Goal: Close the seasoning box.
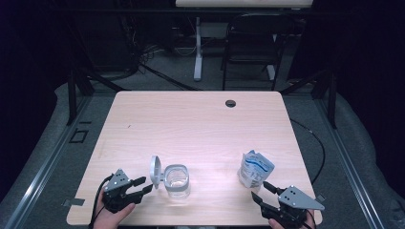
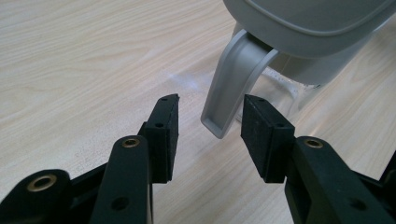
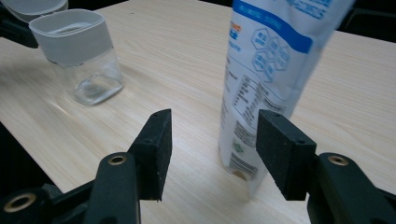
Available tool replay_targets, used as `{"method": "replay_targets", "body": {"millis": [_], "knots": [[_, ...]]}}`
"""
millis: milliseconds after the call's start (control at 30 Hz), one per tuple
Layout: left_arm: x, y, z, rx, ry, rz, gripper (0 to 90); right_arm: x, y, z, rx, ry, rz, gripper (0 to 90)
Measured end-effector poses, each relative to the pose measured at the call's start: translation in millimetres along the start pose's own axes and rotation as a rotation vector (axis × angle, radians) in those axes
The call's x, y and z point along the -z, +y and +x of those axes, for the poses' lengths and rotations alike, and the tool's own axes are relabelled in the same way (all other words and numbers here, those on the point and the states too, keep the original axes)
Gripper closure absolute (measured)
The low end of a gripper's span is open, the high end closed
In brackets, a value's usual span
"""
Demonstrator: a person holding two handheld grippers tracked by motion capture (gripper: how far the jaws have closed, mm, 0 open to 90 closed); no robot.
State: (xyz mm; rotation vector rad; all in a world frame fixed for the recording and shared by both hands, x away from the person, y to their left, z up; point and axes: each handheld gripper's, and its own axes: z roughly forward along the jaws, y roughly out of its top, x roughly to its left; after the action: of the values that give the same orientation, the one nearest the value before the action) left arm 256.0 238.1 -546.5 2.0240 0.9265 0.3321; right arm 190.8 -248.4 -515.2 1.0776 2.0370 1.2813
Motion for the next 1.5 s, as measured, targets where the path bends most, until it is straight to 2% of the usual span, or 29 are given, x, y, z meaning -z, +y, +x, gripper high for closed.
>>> {"method": "replay_targets", "body": {"millis": [33, 267, 633, 900, 1200, 1333, 1500], "knots": [[-0.1, -0.5, 0.0, 0.010, -0.002, -0.002, 57.0, 0.1, -1.1, -1.6, -0.007, -0.004, 0.003, 45.6], [0.7, -0.1, 0.0, 0.007, -0.005, -0.004, 57.0, -3.1, -2.9, -12.7, -0.021, -0.028, 0.016, 44.0], [0.0, 0.9, -2.4, 0.003, 0.002, -0.009, 57.0, -23.2, -6.2, -33.9, -0.058, -0.018, 0.044, 41.9], [1.0, -0.3, -1.9, 0.011, 0.004, -0.004, 56.8, -45.0, -8.4, -36.3, -0.066, 0.011, 0.062, 41.5], [2.8, -0.3, -0.8, 0.014, 0.007, -0.012, 56.8, -58.8, -15.6, -39.6, -0.076, 0.025, 0.081, 41.6], [3.7, -0.5, -0.3, 0.015, 0.008, -0.010, 56.8, -63.2, -18.6, -40.7, -0.096, 0.037, 0.065, 41.4], [3.8, -0.9, 0.5, 0.012, 0.007, -0.012, 56.8, -68.4, -20.2, -39.0, -0.072, 0.022, 0.061, 41.1]]}}
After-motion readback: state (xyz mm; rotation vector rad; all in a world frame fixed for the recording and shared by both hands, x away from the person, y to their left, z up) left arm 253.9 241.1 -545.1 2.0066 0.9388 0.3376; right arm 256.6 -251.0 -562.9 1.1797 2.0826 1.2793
